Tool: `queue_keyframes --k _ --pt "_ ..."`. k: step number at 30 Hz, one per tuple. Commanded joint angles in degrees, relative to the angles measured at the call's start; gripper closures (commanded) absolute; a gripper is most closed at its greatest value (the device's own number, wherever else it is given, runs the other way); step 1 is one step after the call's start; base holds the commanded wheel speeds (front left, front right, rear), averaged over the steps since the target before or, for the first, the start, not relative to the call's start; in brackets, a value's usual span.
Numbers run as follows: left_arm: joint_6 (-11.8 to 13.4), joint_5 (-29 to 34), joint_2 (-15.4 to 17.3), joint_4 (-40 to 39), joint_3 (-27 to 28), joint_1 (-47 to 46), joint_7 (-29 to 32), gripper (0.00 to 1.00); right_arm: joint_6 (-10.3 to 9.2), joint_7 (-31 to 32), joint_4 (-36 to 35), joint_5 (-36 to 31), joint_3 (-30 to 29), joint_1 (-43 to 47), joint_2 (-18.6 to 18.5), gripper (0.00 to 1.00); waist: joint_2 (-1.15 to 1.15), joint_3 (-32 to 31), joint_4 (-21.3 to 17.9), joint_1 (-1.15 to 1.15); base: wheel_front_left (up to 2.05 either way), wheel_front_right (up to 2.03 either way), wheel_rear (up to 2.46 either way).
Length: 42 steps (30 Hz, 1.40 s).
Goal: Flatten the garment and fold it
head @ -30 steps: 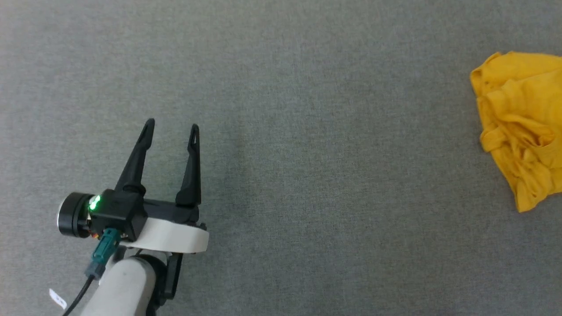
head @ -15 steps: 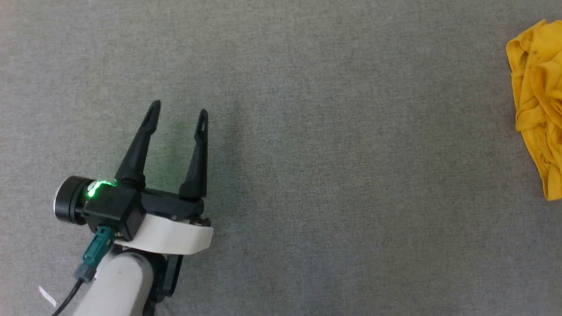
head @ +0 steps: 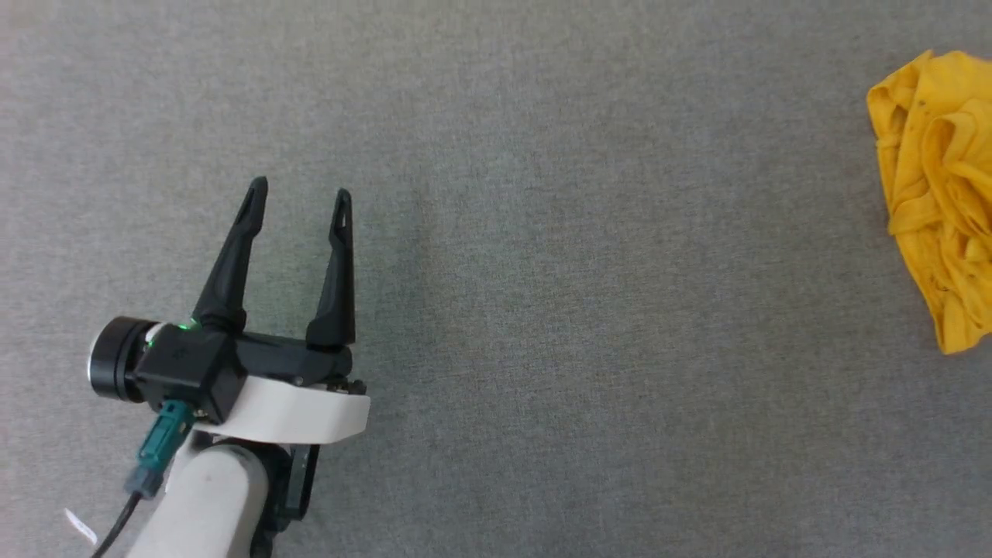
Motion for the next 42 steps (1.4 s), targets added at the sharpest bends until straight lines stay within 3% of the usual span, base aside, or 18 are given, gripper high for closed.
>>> queue_keyframes --k 1,5,15,26,34,42 --pt "0.18 -0.21 -0.10 0.68 -0.14 0.30 -0.50 0.00 -0.12 -1.17 -0.50 0.86 -0.89 1.46 1.77 0.00 0.00 -2.75 0.39 0.00 0.00 0.00 0.00" --pt "0.35 -0.97 -0.68 2.50 -0.44 2.18 -1.25 0.00 -0.12 -5.56 -3.92 3.43 -2.05 5.37 6.84 0.00 0.00 -7.23 0.79 0.00 0.00 0.00 0.00" --pt "2.13 -3.59 -1.40 5.97 0.75 7.94 -1.56 0.00 -0.12 -11.83 -15.29 8.80 2.45 15.25 18.20 0.00 0.00 -19.64 1.62 0.00 0.00 0.00 0.00" --pt "3.47 -4.56 -0.69 6.77 1.16 12.81 -1.09 0.00 -0.12 -19.08 -24.74 2.53 3.21 25.55 26.44 0.00 0.00 -27.41 4.18 0.00 0.00 0.00 0.00" --pt "3.31 -5.81 -0.46 6.97 1.20 17.53 -2.13 0.00 -0.12 -20.13 -29.70 0.44 3.38 34.03 30.31 0.00 0.00 -30.42 5.84 0.00 0.00 0.00 0.00" --pt "3.00 -7.39 -0.93 8.08 1.77 22.79 -3.45 0.00 -0.12 -21.72 -28.67 0.58 4.02 39.08 30.98 0.00 0.00 -32.06 6.07 0.00 0.00 0.00 0.00"
